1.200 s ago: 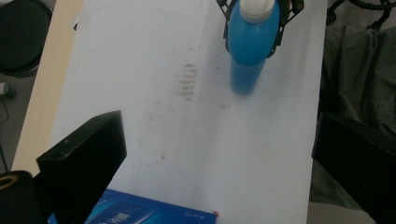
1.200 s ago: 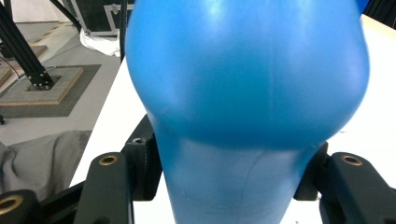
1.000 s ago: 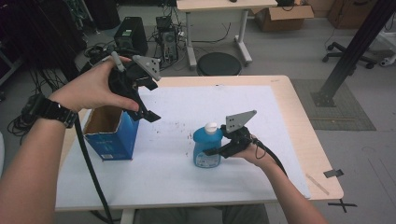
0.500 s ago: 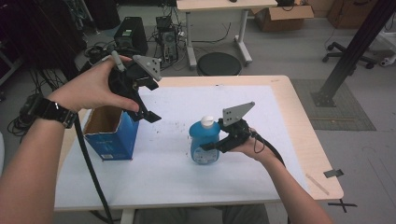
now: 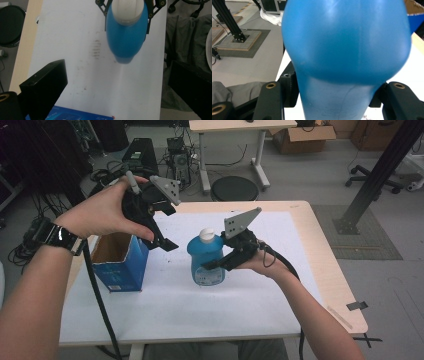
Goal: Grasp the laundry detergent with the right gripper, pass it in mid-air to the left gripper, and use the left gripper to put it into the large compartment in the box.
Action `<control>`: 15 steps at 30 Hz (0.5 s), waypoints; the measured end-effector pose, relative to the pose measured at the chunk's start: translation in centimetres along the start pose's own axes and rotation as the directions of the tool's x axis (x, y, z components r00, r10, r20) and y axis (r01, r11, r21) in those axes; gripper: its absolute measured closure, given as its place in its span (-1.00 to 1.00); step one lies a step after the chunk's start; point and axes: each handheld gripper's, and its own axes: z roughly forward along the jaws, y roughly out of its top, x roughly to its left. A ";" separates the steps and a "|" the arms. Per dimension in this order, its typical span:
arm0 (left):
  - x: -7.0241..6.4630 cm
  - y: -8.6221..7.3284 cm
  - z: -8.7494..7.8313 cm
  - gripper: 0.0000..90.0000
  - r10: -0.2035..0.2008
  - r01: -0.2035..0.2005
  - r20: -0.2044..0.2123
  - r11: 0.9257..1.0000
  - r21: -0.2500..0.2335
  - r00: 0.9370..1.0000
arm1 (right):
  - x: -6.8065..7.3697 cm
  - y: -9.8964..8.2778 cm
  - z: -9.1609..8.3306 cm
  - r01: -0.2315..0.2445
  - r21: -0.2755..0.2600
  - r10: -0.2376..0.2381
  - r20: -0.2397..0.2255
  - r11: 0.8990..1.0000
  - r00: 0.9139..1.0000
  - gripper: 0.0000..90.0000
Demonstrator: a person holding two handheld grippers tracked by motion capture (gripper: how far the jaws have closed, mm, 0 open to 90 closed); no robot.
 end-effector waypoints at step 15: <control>-0.6 1.6 0.4 -0.92 0.017 -0.017 0.024 1.000 0.026 1.000 | 0.3 4.1 1.7 0.047 0.044 -0.046 -0.024 0.998 0.999 -0.06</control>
